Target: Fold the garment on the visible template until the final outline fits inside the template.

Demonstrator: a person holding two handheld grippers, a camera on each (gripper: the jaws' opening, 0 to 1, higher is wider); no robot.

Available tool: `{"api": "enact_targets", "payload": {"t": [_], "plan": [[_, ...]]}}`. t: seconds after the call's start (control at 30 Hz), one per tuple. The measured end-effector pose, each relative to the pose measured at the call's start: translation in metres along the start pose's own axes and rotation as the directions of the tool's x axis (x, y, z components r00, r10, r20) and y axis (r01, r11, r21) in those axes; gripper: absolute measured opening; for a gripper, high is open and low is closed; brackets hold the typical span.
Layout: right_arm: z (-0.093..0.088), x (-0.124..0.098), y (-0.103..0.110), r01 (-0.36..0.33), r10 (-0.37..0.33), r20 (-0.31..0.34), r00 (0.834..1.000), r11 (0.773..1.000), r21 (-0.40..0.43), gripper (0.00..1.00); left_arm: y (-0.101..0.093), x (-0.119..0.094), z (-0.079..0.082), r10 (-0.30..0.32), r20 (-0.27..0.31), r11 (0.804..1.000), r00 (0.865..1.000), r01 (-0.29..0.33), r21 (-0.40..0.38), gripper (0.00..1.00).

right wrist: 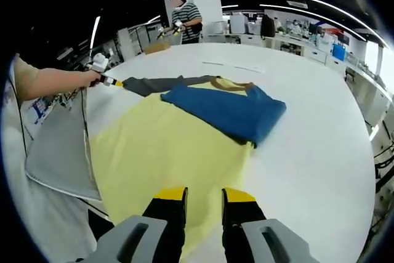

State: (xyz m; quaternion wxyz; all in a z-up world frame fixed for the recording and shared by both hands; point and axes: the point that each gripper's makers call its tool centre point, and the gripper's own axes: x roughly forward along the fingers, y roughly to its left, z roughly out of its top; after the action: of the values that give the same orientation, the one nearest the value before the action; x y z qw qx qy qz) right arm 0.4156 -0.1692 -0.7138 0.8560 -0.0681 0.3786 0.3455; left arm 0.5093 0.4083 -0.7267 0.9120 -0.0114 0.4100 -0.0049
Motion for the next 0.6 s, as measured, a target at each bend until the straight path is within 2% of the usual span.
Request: {"api": "enact_targets", "payload": {"t": [0.3,0.6], "plan": [[0.004,-0.002,0.002,-0.010,0.010,0.010,1.000,1.000,-0.013,0.17,-0.003,-0.011,0.005,0.010,0.019,1.000,1.000,-0.010,0.002,0.01],[0.003,-0.002,0.003,-0.019,0.020,0.012,1.000,1.000,-0.020,0.18,-0.025,-0.023,0.035,-0.013,0.081,0.998,0.997,0.008,0.066,0.00]]}}
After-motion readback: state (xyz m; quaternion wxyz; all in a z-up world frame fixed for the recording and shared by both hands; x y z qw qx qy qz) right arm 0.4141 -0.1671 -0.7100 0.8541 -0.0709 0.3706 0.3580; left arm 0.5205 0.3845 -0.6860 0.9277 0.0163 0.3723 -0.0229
